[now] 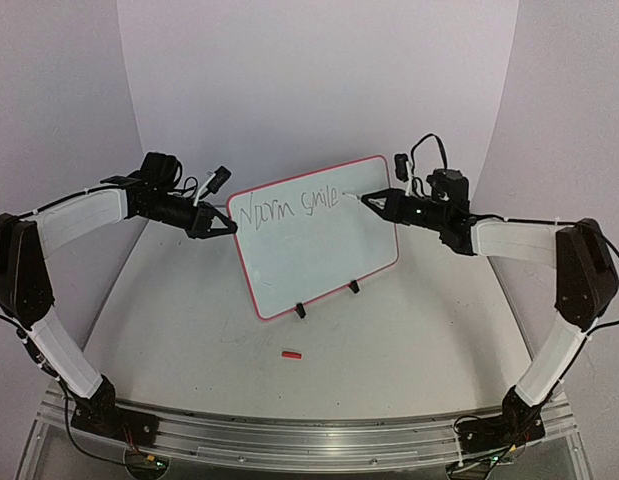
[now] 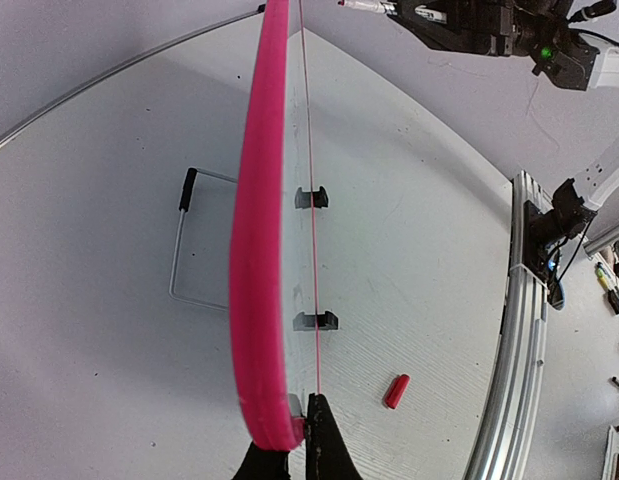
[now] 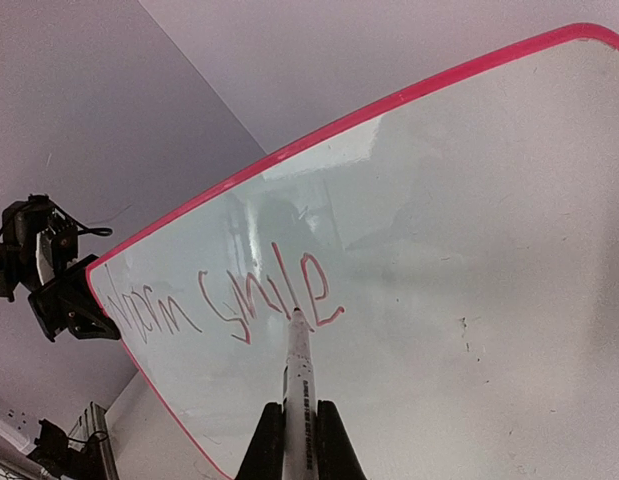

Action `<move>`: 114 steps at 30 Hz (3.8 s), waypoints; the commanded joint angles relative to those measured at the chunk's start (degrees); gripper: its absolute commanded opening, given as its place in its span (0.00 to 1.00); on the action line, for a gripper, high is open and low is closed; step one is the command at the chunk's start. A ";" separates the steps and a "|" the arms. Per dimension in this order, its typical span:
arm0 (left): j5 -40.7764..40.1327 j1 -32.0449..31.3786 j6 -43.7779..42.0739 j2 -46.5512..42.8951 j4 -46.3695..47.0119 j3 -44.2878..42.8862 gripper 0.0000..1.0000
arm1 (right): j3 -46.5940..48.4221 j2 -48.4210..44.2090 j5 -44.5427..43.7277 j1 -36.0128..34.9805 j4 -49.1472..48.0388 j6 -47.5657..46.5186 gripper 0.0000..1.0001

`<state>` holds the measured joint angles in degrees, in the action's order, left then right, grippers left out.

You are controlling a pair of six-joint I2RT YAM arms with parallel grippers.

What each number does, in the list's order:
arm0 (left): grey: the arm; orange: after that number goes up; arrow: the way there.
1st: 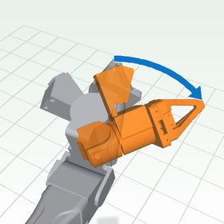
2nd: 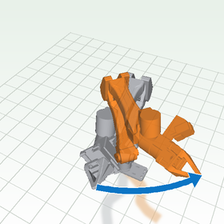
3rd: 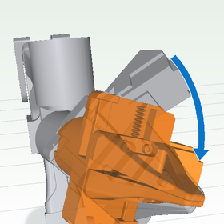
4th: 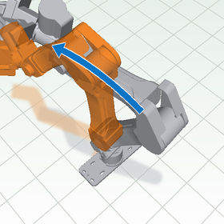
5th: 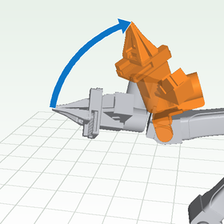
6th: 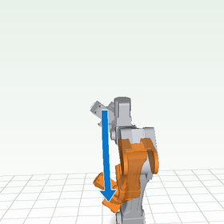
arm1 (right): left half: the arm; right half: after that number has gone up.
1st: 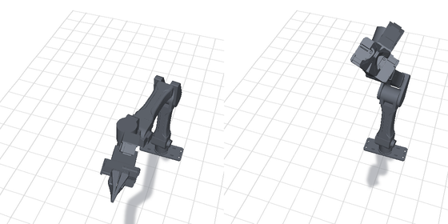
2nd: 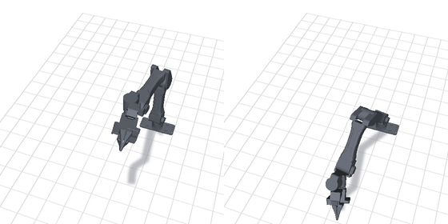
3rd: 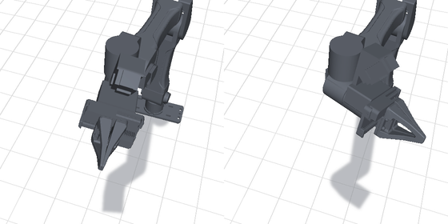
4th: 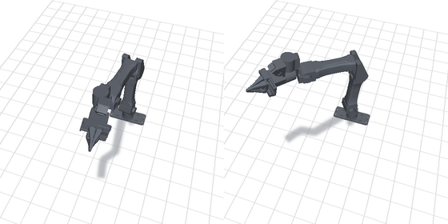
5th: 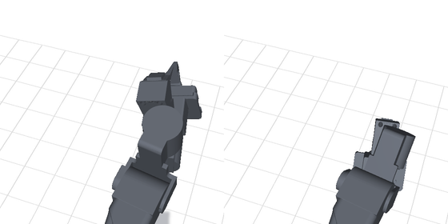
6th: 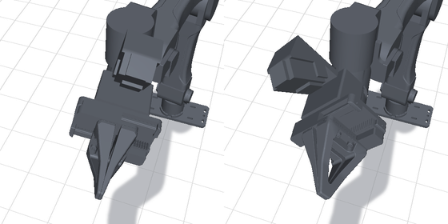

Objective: Write a sentence on the whiteboard

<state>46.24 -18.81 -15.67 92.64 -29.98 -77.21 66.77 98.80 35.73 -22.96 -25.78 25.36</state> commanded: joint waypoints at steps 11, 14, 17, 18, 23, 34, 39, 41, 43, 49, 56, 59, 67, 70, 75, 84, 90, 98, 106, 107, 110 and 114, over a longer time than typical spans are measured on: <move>-5.19 -0.62 -5.27 -0.33 -1.76 0.65 0.00 | 5.98 4.93 -3.00 -0.09 -2.28 -0.10 0.00; -5.19 -0.62 -5.33 -0.32 -1.78 0.66 0.00 | 6.68 5.48 -3.17 -0.13 -2.51 -0.13 0.00; -5.19 -0.62 -5.36 -0.28 -1.80 0.66 0.00 | 7.34 5.94 -3.46 -0.12 -2.60 -0.35 0.00; -5.22 -0.62 -5.36 -0.27 -1.79 0.66 0.00 | 7.44 6.08 -3.58 -0.12 -2.60 -0.41 0.00; -5.28 -0.66 -5.40 -0.35 -1.75 0.66 0.00 | 7.91 6.80 -3.35 -0.15 -2.51 -0.52 0.00; -5.24 -0.62 -5.35 -0.44 -1.77 0.65 0.00 | 6.71 7.26 0.64 -0.10 -1.44 -1.14 0.00; -5.32 -0.66 -5.37 -0.35 -1.79 0.66 0.00 | 5.22 6.50 0.62 -0.15 -0.60 -1.89 0.00; -5.28 -0.62 -5.36 -0.34 -1.80 0.66 0.00 | 4.70 6.21 0.13 -0.14 -0.47 -1.98 0.00; -5.28 -0.62 -5.38 -0.34 -1.76 0.66 0.00 | 4.12 5.80 -1.00 -0.14 -0.36 -1.98 0.00; -5.34 -0.62 -5.40 -0.38 -1.78 0.66 0.00 | 2.65 4.58 -5.13 -0.13 -0.10 -2.01 0.00; -5.35 -0.64 -5.39 -0.45 -1.77 0.64 0.00 | 1.55 3.86 -6.91 -0.14 0.08 -2.03 0.00; -5.28 -0.62 -5.37 -0.49 -1.75 0.64 0.00 | 1.15 3.98 -6.46 -0.15 0.48 -2.13 0.00; -5.19 -0.62 -5.35 -0.47 -1.75 0.63 0.00 | 0.74 3.87 -4.10 -0.15 1.43 -2.92 0.00; -5.19 -0.62 -5.28 -0.39 -1.75 0.66 0.00 | 1.28 4.01 -2.67 -0.13 1.43 -3.08 0.00; -5.19 -0.64 -5.28 -0.30 -1.76 0.64 0.00 | 2.30 3.96 -0.69 -0.27 1.39 -3.16 0.00; -5.23 -0.63 -5.27 -0.18 -1.76 0.66 0.00 | 3.44 3.33 3.29 -0.33 1.13 -3.28 0.00; -5.27 -0.62 -5.26 -0.32 -1.70 0.66 0.00 | 2.14 -0.42 4.70 -0.23 -1.23 -1.57 0.00; -5.28 -0.62 -5.28 -0.35 -1.73 0.73 0.00 | 1.26 -3.34 4.11 1.74 -1.20 -1.34 0.00; -5.36 -0.70 -5.30 -0.28 -1.70 0.74 0.00 | 2.44 -1.89 0.66 4.38 -1.18 -1.52 0.00; -5.36 -0.69 -5.28 -0.17 -1.70 0.73 0.00 | 3.03 -1.38 0.42 4.44 -1.20 -1.70 0.00; -5.37 -0.72 -5.32 0.14 -1.72 0.73 0.00 | 4.83 0.15 -0.21 4.47 -1.19 -1.98 0.00; -5.37 -0.71 -5.31 0.29 -1.73 0.74 0.00 | 7.44 2.10 -0.75 4.44 -1.10 -2.23 0.00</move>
<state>45.91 -18.83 -15.46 92.64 -30.14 -77.21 69.91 98.87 36.35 -18.35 -25.60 23.83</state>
